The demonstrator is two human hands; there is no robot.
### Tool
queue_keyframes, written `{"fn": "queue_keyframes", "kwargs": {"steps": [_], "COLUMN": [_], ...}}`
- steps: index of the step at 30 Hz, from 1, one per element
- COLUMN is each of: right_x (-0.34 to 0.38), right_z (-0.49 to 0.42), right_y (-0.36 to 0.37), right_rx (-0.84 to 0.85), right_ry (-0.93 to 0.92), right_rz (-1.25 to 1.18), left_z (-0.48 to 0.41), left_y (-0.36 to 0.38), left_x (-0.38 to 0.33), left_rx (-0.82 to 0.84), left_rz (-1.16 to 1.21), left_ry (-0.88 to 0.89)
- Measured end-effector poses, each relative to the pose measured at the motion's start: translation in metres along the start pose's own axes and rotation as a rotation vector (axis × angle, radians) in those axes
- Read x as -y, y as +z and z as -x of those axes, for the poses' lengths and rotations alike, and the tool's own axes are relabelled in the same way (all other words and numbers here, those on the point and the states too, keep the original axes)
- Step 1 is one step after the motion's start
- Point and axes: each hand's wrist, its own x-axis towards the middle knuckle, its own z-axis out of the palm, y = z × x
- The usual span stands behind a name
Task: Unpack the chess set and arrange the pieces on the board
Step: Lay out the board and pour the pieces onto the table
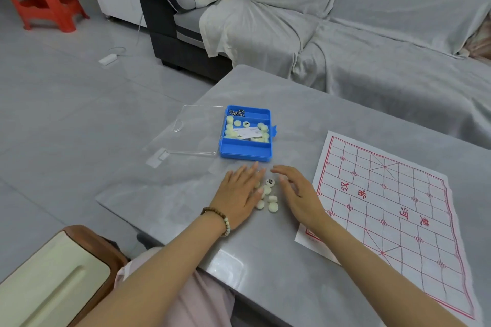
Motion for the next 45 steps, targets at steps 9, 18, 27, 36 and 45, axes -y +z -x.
{"fn": "queue_keyframes", "kwargs": {"steps": [9,18,27,36,45], "right_x": [0.003,0.002,0.029,0.036,0.035], "right_z": [0.020,0.001,-0.060,-0.183,-0.212], "right_y": [-0.002,0.030,0.013,0.008,0.015], "right_rx": [0.197,0.314,0.034,0.304,0.501], "right_ry": [-0.079,-0.052,-0.047,0.146,0.173], "right_rz": [0.378,0.678,0.306,0.701,0.923], "left_z": [-0.001,0.010,-0.028,-0.081,-0.093], "left_y": [-0.006,-0.007,-0.052,-0.047,-0.039], "left_x": [0.015,0.020,0.057,0.071,0.082], "left_rx": [0.088,0.073,-0.297,-0.195,-0.254], "left_rz": [-0.218,-0.160,0.033,-0.103,-0.046], "left_ry": [-0.102,-0.077,-0.260,-0.293,-0.305]}}
